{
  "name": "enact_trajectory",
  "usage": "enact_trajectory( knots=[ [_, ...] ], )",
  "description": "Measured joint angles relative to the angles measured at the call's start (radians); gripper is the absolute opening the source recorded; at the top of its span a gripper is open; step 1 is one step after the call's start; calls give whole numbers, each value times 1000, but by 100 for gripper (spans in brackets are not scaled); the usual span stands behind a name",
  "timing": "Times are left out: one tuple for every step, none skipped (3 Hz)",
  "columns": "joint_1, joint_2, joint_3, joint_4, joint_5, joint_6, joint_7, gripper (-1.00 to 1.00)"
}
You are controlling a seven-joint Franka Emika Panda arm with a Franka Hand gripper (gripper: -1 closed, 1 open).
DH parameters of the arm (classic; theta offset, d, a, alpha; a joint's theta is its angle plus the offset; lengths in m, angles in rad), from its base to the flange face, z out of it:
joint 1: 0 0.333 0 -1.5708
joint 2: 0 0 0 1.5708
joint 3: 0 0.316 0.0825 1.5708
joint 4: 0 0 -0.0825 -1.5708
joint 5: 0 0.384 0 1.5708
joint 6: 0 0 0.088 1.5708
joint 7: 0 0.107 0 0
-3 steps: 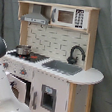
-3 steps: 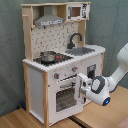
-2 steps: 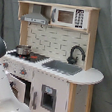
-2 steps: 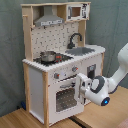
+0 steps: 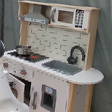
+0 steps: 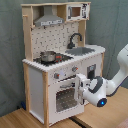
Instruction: Play with the kitchen
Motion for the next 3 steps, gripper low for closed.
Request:
enact_trajectory(
  knots=[
    [0, -12, 28, 25, 77, -47, -23, -100],
    [0, -20, 70, 51, 145, -105, -41, -100],
    [0, -32, 107, 86, 213, -156, -57, -100]
  ],
)
